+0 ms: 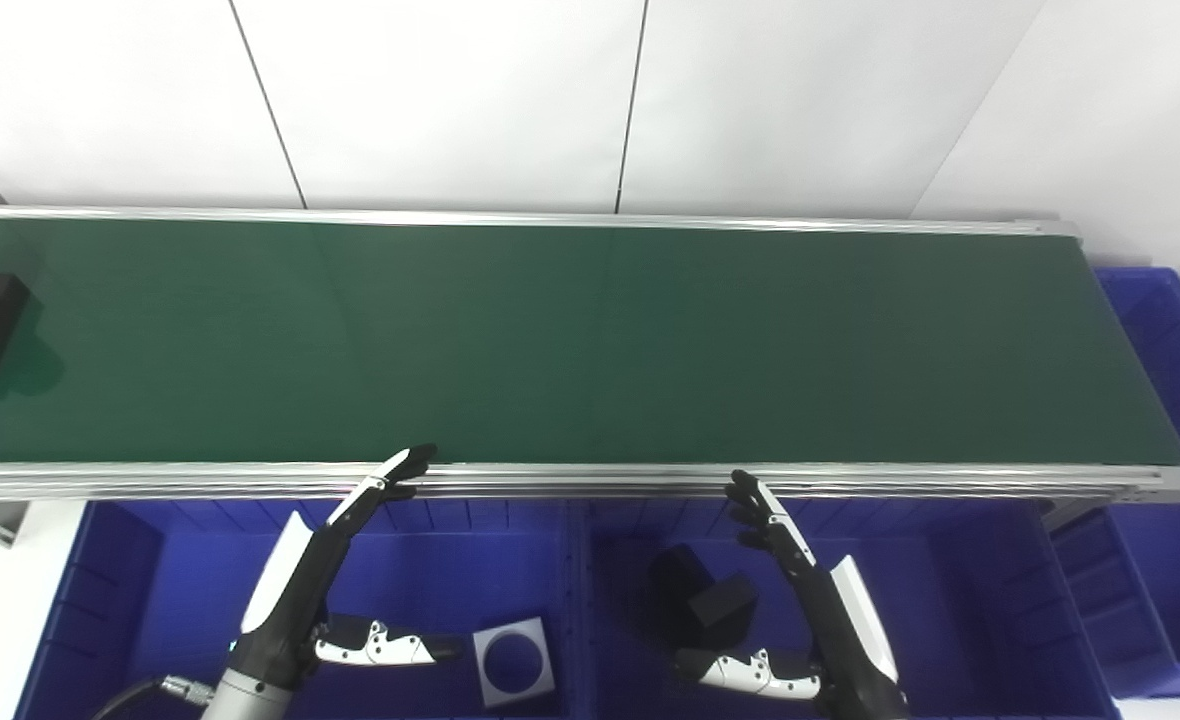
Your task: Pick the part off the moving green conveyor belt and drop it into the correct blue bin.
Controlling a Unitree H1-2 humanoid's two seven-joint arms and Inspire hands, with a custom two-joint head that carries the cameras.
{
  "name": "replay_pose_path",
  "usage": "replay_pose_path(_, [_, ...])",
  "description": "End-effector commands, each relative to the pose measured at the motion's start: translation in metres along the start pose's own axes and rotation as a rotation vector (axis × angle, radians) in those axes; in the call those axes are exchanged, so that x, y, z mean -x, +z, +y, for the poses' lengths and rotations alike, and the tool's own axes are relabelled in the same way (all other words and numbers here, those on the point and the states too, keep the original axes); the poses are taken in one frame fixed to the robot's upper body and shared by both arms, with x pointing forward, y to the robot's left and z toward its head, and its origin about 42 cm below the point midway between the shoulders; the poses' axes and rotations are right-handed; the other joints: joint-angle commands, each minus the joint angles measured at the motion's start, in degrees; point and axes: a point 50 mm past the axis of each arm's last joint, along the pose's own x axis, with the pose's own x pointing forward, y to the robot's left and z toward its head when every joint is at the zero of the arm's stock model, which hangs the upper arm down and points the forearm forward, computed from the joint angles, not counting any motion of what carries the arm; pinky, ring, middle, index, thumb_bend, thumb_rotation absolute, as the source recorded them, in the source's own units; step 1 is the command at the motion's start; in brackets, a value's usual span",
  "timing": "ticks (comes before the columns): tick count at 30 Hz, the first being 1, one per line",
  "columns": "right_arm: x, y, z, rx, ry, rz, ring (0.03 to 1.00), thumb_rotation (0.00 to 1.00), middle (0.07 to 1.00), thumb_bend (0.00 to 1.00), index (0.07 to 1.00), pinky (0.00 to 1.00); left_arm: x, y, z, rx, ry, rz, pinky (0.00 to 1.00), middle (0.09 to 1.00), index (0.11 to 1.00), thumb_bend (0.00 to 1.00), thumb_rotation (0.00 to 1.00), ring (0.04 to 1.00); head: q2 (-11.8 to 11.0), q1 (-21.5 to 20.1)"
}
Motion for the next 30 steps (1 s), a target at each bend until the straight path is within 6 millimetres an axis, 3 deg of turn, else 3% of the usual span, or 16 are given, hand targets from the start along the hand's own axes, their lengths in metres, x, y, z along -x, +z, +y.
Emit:
replay_pose_path(1, [-0.0012,0.0090,-0.0034,-0.009,-0.022,-0.035,0.877,0.44,0.911,0.93,0.955,0.82,-0.0014,0.0047,0.0045,-0.013,0.004,-0.045,0.80,0.902,0.882,0.97,0.44,0.864,-0.04,0.01])
replay_pose_path(16, [-0.0013,0.0063,-0.0030,-0.007,-0.018,-0.042,0.869,0.43,0.906,0.91,0.952,0.80,-0.0006,0.0035,0.0025,-0.049,0.024,-0.069,0.78,0.844,0.843,0.98,0.46,0.821,-0.30,0.05])
replay_pose_path(30, [-0.0019,0.0054,-0.0030,0.004,-0.019,-0.041,0.856,0.43,0.900,0.91,0.950,0.78,-0.0003,0.0030,0.0013,-0.049,0.010,-0.072,0.77,0.848,0.843,0.97,0.45,0.823,-1.00,0.29])
